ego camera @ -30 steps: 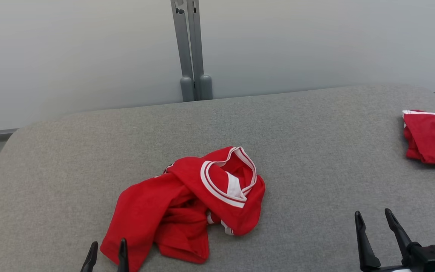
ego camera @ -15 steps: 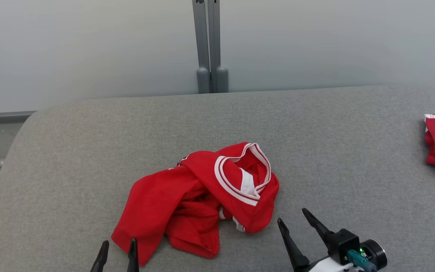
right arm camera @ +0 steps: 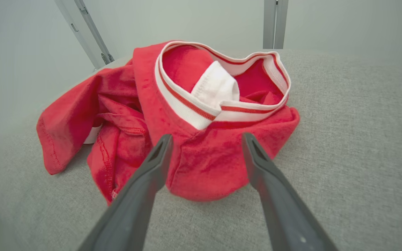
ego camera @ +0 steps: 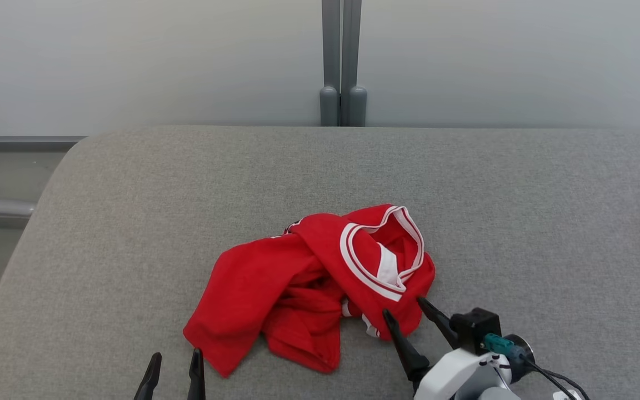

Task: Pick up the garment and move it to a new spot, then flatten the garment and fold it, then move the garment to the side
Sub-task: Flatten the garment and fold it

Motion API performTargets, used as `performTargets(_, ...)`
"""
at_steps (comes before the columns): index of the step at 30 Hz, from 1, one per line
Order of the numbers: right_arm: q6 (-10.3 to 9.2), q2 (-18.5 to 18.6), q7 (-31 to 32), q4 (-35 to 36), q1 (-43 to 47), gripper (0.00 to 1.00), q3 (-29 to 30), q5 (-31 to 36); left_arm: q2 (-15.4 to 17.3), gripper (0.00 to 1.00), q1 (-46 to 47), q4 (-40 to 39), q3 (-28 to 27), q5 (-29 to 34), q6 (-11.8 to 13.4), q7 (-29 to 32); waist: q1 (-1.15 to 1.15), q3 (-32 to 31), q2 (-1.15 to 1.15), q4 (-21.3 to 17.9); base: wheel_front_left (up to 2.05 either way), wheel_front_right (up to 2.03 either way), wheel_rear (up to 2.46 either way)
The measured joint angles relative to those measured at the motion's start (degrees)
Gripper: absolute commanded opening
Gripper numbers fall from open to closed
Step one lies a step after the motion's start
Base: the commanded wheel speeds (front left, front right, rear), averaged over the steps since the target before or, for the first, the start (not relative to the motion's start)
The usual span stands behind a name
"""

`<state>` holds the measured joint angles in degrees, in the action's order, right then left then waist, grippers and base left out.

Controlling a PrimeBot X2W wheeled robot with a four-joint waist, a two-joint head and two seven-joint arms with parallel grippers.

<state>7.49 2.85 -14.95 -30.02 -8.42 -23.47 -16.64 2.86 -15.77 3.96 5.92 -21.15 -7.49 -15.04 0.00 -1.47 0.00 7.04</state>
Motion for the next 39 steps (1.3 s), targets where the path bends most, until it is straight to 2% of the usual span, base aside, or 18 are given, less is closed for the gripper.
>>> performTargets(5, 0.0, 0.0, 0.3, -3.5, -3.6, 1.0, -1.9, -2.4, 0.0, 1.0, 0.7, 0.2, 0.4, -0.2, 0.0, 0.0, 0.0, 0.4, 0.0, 0.4, 0.0, 0.0, 0.0)
performTargets(6, 0.0, 0.0, 0.3, -4.0, -4.1, 0.91, -2.2, -3.4, 0.0, 1.0, 0.8, 0.3, 0.5, -0.2, 0.0, 0.0, 0.0, 0.4, 0.0, 0.5, 0.0, 0.0, 0.0)
performTargets(7, 0.0, 0.0, 0.3, -4.4, -4.4, 0.52, -2.4, -4.0, 0.0, 1.0, 0.8, 0.3, 0.6, -0.2, 0.0, 0.0, 0.0, 0.5, 0.0, 0.6, 0.0, 0.0, 0.0)
performTargets(9, 0.0, 0.0, 0.7, -5.5, -5.1, 0.0, -3.0, -5.5, 0.0, 1.0, 0.9, 0.4, 0.6, -0.3, 0.0, 0.0, 0.0, 0.6, 0.0, 0.7, 0.0, 0.0, 0.0)
performTargets(17, 0.0, 0.0, 0.4, -6.1, -6.3, 0.0, -2.8, -6.7, 0.0, 1.0, 1.1, 0.8, 0.3, -0.5, 0.0, 0.0, 0.0, 0.4, 0.0, 0.7, 0.0, 0.0, 0.0)
performTargets(20, 0.0, 0.0, 0.2, -2.3, -5.4, 0.0, -1.9, -6.5, 0.0, 1.0, 1.0, 0.9, -0.1, -0.6, 0.0, 0.0, 0.0, 0.1, 0.0, 0.6, 0.0, 0.0, 0.0)
performTargets(22, -0.01, 0.0, 1.1, 1.6, -4.2, 0.0, -1.7, -8.7, 0.0, 1.0, 0.8, 0.9, -0.4, -0.7, 0.0, 0.0, 0.0, -0.1, 0.0, 0.5, 0.0, 0.0, 0.0)
performTargets(25, -0.01, -0.1, 5.2, 10.0, -2.7, 0.0, -0.5, -15.5, 0.0, 1.0, 0.4, 0.9, -0.6, -0.8, 0.0, 0.0, 0.0, -0.4, 0.0, -0.1, 0.0, 0.0, 0.0)
performTargets(31, -0.01, -0.1, 15.6, 24.7, -2.5, 0.0, 6.8, -27.6, 0.0, 1.0, 0.3, 0.9, -0.1, -1.4, 0.0, 0.0, 0.0, -0.6, 0.0, -1.0, 0.0, 0.0, 0.0)
performTargets(35, -0.02, 0.0, 21.7, 26.2, -6.1, 0.0, 12.1, -31.0, 0.0, 1.0, 0.9, 1.2, 0.6, -1.6, 0.0, 0.0, 0.0, -0.4, 0.0, -1.1, 0.0, 0.0, 0.0)
performTargets(39, -0.02, 0.0, 29.4, 21.1, -10.1, 0.0, 17.7, -23.8, 0.0, 1.0, 2.0, 1.7, 1.8, -2.7, 0.0, 0.0, 0.0, -0.1, 0.0, -0.4, 0.0, 0.0, 0.0)
